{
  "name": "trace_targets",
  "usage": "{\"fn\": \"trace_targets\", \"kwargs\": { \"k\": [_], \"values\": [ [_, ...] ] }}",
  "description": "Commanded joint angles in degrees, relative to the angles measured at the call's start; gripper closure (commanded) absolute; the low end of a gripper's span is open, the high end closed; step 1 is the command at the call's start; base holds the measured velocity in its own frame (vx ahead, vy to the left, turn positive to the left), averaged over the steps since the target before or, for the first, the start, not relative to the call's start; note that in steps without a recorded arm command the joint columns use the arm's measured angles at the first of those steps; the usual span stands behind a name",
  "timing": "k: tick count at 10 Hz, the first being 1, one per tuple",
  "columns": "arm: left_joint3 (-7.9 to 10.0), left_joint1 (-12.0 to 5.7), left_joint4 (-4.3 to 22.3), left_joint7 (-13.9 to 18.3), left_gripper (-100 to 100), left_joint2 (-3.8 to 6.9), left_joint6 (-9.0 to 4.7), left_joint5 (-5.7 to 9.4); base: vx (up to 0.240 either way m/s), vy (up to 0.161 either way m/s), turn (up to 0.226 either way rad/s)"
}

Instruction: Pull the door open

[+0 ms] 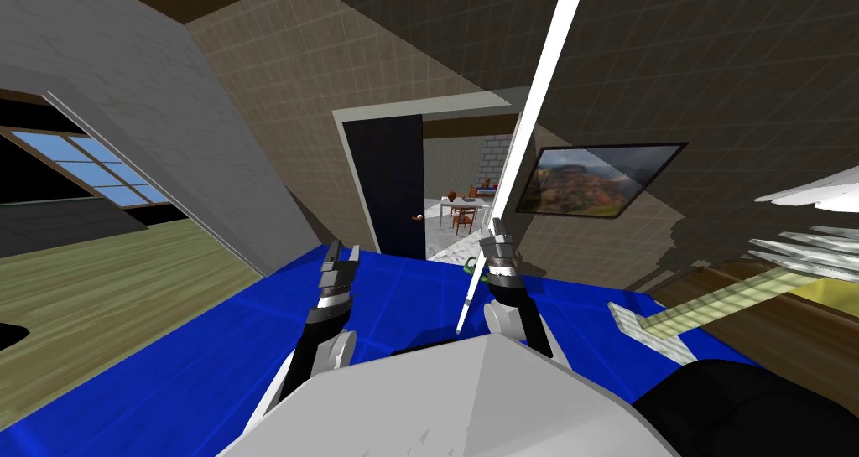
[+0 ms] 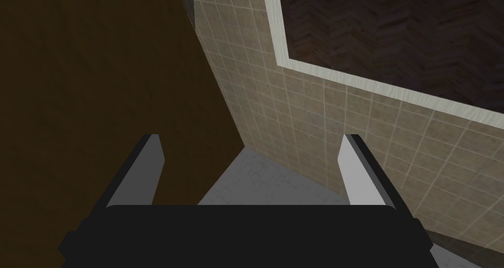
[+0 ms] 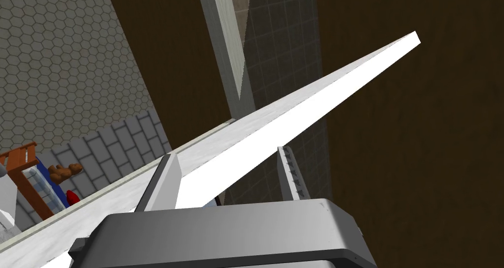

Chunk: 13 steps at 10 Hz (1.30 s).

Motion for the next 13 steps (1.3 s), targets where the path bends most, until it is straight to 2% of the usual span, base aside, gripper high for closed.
{"fn": "trace_targets", "kwargs": {
  "k": [1,8,13],
  "values": [
    [-0.30,-0.61,2.18,-0.53,-100,0.20,-0.80,0.89,0.087,0.042,-0.038],
    [-1.35,-4.78,11.88,-2.87,-100,0.95,-2.99,5.17,0.096,0.041,-0.044],
    [-2.21,-8.18,19.78,-4.77,-100,1.37,-4.78,8.67,0.094,0.050,-0.057]
  ]
}}
